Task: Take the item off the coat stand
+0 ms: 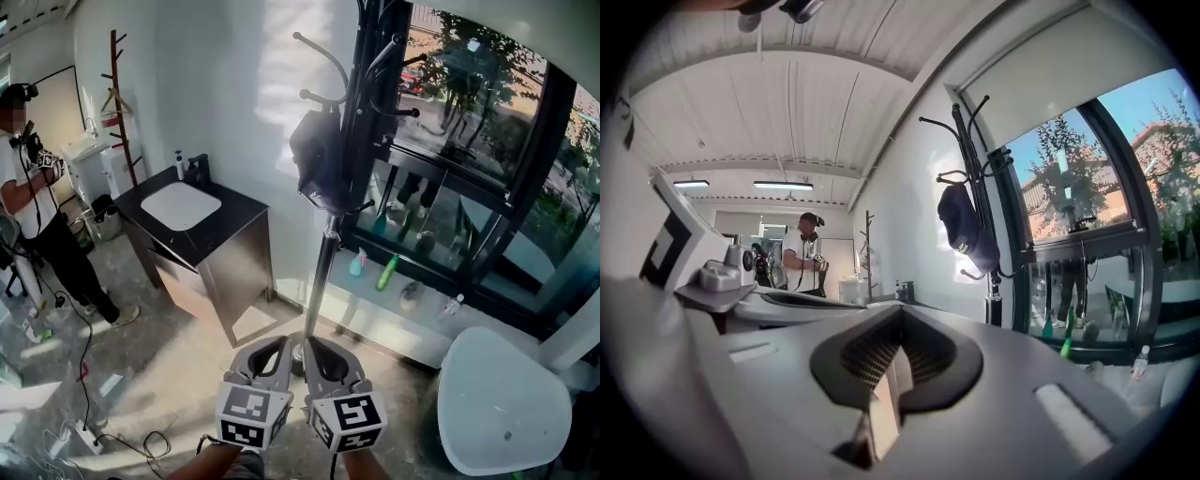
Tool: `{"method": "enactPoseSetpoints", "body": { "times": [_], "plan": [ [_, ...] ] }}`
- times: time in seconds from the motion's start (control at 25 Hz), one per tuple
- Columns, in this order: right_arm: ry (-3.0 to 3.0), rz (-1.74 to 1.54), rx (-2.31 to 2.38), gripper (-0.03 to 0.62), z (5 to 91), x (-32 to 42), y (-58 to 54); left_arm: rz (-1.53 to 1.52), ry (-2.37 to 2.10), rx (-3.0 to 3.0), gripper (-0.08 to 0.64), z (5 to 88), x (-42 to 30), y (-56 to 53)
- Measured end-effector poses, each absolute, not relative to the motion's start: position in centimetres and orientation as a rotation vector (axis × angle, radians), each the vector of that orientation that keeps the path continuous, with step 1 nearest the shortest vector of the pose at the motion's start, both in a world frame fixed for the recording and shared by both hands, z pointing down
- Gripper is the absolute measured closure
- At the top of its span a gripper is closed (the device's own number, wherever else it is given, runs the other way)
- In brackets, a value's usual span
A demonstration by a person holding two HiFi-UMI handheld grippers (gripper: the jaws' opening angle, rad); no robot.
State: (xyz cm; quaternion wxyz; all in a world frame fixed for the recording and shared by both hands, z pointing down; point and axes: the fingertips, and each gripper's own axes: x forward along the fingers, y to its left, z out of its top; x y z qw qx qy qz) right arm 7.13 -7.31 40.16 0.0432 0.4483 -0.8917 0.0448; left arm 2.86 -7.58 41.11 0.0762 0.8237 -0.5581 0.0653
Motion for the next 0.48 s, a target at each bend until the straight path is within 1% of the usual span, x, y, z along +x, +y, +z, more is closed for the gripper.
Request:
{"method": "enactPoseSetpoints", "body": {
  "times": [0.48],
  "plan": [
    [-2.651, 0.111, 1.52, 0.586, 38.7, 2.4, -15.9, 0.197, -1.537, 2.575, 0.563, 40.1, -1.3, -15.9]
  ]
}}
